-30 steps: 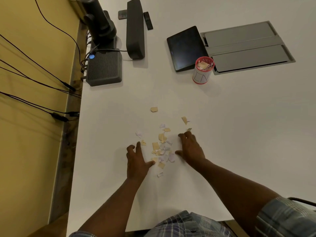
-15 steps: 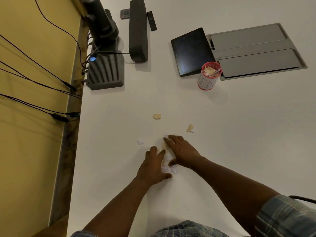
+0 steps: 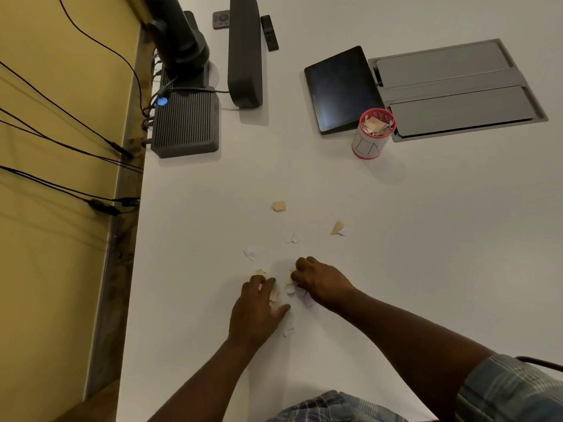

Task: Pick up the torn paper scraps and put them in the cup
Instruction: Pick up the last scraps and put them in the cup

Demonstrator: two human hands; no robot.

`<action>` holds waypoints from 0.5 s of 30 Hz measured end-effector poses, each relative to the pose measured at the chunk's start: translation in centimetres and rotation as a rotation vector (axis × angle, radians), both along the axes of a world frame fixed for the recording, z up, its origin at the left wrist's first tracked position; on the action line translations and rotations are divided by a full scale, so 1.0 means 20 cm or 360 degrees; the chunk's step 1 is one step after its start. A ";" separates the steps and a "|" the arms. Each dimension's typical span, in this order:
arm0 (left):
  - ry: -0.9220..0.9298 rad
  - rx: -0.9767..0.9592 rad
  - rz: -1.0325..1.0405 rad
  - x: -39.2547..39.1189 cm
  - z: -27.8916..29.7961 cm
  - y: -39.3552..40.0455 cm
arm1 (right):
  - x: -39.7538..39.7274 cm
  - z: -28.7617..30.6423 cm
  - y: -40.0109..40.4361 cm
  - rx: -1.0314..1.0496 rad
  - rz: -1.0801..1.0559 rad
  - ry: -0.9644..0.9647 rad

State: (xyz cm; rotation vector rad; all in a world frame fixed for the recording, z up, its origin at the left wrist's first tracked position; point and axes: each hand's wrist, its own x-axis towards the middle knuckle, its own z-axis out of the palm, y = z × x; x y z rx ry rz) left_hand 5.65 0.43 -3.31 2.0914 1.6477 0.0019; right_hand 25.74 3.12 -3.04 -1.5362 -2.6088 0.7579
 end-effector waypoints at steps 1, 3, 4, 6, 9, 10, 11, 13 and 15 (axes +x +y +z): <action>0.0049 -0.0052 0.0037 -0.01 0.00 -0.02 | 0.00 0.00 0.00 -0.0002 -0.0009 0.0000; 0.0148 -0.0194 0.0085 -0.03 0.00 -0.05 | 0.00 0.01 -0.01 -0.0001 -0.0010 -0.0018; 0.0188 -0.0243 0.0076 -0.03 -0.01 -0.07 | 0.00 0.01 -0.01 0.0002 -0.0011 -0.0025; 0.0166 -0.0283 0.0056 -0.02 -0.02 -0.11 | -0.01 0.02 -0.01 0.0013 -0.0012 -0.0043; -0.0075 -0.0283 0.0119 0.02 -0.04 -0.14 | -0.01 0.01 -0.03 0.0016 -0.0008 -0.0094; -0.0153 -0.0260 0.0150 0.03 -0.04 -0.15 | -0.01 0.01 -0.03 0.0008 -0.0025 -0.0094; -0.0237 -0.0246 0.0210 0.03 -0.04 -0.14 | -0.01 0.01 -0.04 -0.0006 -0.0053 -0.0082; -0.0364 -0.0206 0.0327 0.03 -0.04 -0.13 | 0.00 0.00 -0.04 -0.0047 -0.0137 -0.0053; -0.0381 -0.0103 0.0266 0.02 -0.04 -0.12 | 0.02 0.00 -0.02 -0.0100 -0.0345 -0.0013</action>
